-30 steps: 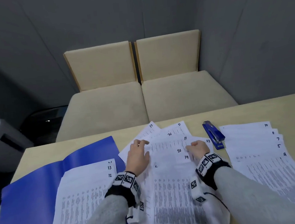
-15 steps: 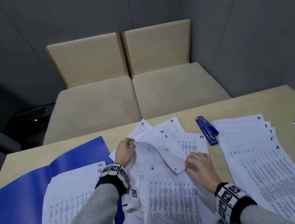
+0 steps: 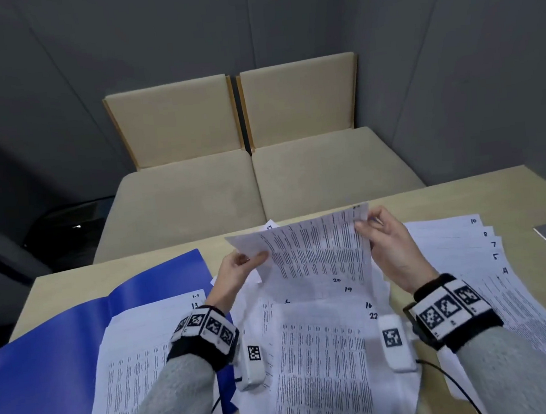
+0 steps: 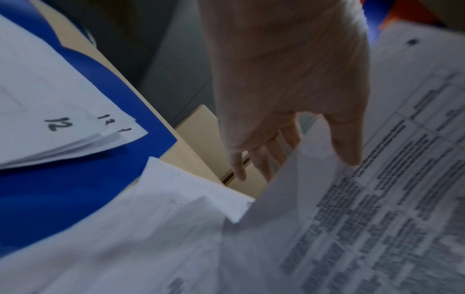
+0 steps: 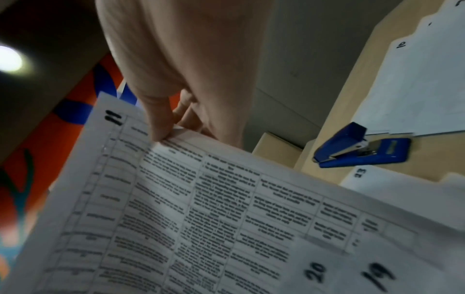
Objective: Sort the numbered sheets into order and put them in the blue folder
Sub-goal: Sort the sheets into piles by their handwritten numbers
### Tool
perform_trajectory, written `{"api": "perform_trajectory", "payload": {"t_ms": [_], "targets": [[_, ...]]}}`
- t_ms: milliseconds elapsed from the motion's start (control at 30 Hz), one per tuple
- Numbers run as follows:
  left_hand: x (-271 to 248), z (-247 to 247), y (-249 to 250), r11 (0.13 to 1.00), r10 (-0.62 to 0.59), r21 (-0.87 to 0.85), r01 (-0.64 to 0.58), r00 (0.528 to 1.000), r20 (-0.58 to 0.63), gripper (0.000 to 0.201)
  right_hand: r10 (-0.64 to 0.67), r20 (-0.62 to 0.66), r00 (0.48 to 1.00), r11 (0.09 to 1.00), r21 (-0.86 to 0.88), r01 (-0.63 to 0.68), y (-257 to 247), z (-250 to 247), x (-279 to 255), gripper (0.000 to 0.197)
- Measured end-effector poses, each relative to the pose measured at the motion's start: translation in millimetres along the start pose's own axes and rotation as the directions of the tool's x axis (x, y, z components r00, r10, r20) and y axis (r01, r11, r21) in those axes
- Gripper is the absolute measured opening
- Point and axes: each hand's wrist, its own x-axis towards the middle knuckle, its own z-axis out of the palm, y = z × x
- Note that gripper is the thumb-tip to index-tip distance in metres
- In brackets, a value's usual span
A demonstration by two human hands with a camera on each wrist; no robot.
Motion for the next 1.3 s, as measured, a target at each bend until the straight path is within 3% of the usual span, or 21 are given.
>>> {"api": "perform_trajectory", "payload": {"t_ms": [67,133,233,300,333,400,467,533,733,900,967,1067,1167,1300], "targets": [[-10,-6,17,0.994,0.097,-0.046,-0.102,0.991,-0.095,0.033,0.0,-0.044,0.999,0.998,0.06,0.002,-10,2,4,0.035],[-23,-18,36,0.971,0.208,-0.061,-0.231,0.943,-0.259,0.035,0.006,-0.154,0.988,0.995,0.103,0.01,-8,2,9,0.023],[-53,-51,67,0.91,0.358,-0.003,-0.414,0.79,-0.499,0.009,0.065,-0.318,0.946,0.998,0.032,-0.058,17,2,19,0.012],[-70,-88,70,0.911,0.379,0.099,-0.399,0.72,-0.582,0.012,0.138,-0.341,0.93,0.963,-0.175,-0.207,48,3,27,0.01],[-76,-109,64,0.925,0.364,0.144,-0.351,0.714,-0.598,0.017,0.176,-0.336,0.925,0.907,-0.311,-0.285,66,1,31,0.014],[-89,-148,43,0.972,0.233,0.135,-0.19,0.784,-0.576,0.021,0.23,-0.317,0.92,0.758,-0.535,-0.373,94,-1,39,0.026],[-110,-176,16,0.992,0.082,0.126,-0.019,0.85,-0.52,0.019,0.252,-0.306,0.918,0.601,-0.694,-0.396,108,0,45,0.033],[-134,-191,-14,0.98,-0.056,0.144,0.139,0.881,-0.47,0.02,0.282,-0.285,0.916,0.48,-0.785,-0.392,117,1,53,0.038],[-198,-213,-106,0.876,-0.389,0.102,0.471,0.817,-0.426,0.028,0.317,-0.353,0.88,0.257,-0.861,-0.438,123,13,74,0.051],[-223,-206,-135,0.803,-0.416,0.184,0.566,0.755,-0.507,0.019,0.304,-0.392,0.868,0.184,-0.87,-0.458,128,23,85,0.043],[-226,-201,-135,0.788,-0.384,0.217,0.577,0.735,-0.559,0.014,0.266,-0.399,0.878,0.166,-0.878,-0.449,132,25,85,0.036],[-222,-203,-143,0.772,-0.38,0.227,0.594,0.717,-0.585,0.023,0.241,-0.4,0.884,0.224,-0.864,-0.451,133,25,83,0.031],[-210,-202,-139,0.786,-0.376,0.232,0.573,0.741,-0.556,0.028,0.265,-0.381,0.885,0.326,-0.829,-0.455,133,23,84,0.028],[-186,-200,-123,0.8,-0.345,0.273,0.534,0.782,-0.519,0.016,0.285,-0.342,0.896,0.466,-0.767,-0.441,131,23,87,0.015]]}}
